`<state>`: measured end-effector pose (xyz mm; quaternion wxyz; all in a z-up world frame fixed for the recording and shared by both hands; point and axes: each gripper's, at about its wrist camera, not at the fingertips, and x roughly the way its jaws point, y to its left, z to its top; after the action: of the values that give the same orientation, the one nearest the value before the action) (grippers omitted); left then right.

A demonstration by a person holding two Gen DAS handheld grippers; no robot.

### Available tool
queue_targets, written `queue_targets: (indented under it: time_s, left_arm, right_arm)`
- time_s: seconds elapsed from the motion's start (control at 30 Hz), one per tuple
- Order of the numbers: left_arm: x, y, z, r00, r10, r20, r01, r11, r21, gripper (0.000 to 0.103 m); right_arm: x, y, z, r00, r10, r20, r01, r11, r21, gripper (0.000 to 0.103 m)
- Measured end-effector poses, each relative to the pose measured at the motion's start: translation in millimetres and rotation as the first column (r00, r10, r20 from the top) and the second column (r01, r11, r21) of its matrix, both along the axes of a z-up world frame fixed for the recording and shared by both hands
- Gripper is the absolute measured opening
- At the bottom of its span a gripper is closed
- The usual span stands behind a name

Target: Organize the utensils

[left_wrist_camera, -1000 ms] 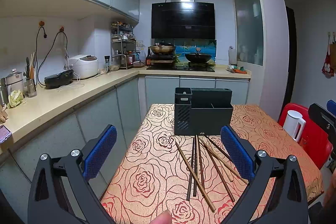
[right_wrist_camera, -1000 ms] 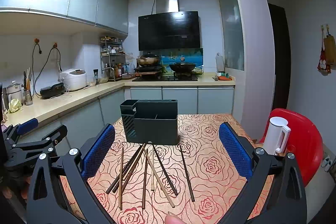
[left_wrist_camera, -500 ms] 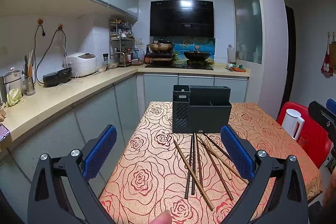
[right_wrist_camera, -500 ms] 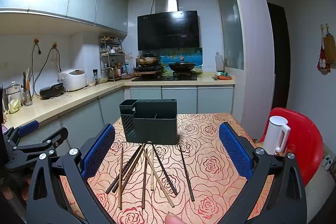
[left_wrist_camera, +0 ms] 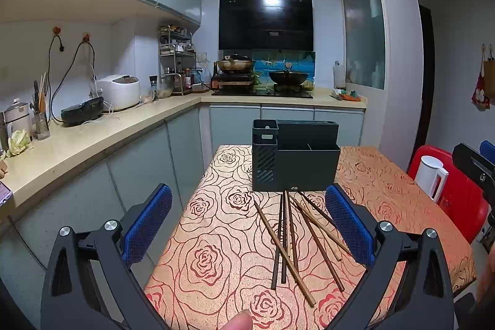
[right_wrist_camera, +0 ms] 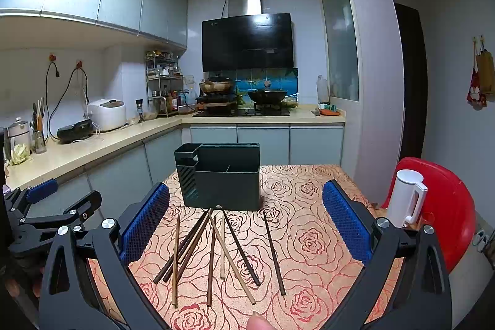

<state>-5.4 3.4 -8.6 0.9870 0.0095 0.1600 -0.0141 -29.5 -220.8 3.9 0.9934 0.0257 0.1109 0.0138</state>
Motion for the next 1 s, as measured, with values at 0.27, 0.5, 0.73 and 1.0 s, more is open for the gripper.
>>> queue_targets:
  time_s: [0.27,0.5,0.73,1.0]
  left_arm:
    - [1.6,-2.2,-4.9,1.000,-0.007,-0.017,0.007,1.000,0.005,0.096]
    - [4.3,-2.9,-8.1,0.999,-0.009,-0.033,0.010,1.000,0.006,0.096]
    - [8.1,-3.4,-18.8,0.998,-0.013,-0.069,0.015,0.999,0.032,0.096]
    - [11.6,-15.3,-47.8,0.987,-0.058,-0.148,0.065,0.997,0.047,0.096]
  right_arm:
    - [3.1,1.9,-4.2,1.000,0.001,-0.011,-0.001,1.000,-0.009,0.096]
    - [5.3,4.1,-7.4,1.000,-0.002,-0.019,0.002,1.000,-0.017,0.096]
    - [12.0,-1.3,-14.9,0.999,-0.029,-0.038,0.027,0.999,-0.036,0.096]
    - [19.5,-16.3,-37.7,0.993,-0.052,-0.108,0.046,0.997,-0.055,0.096]
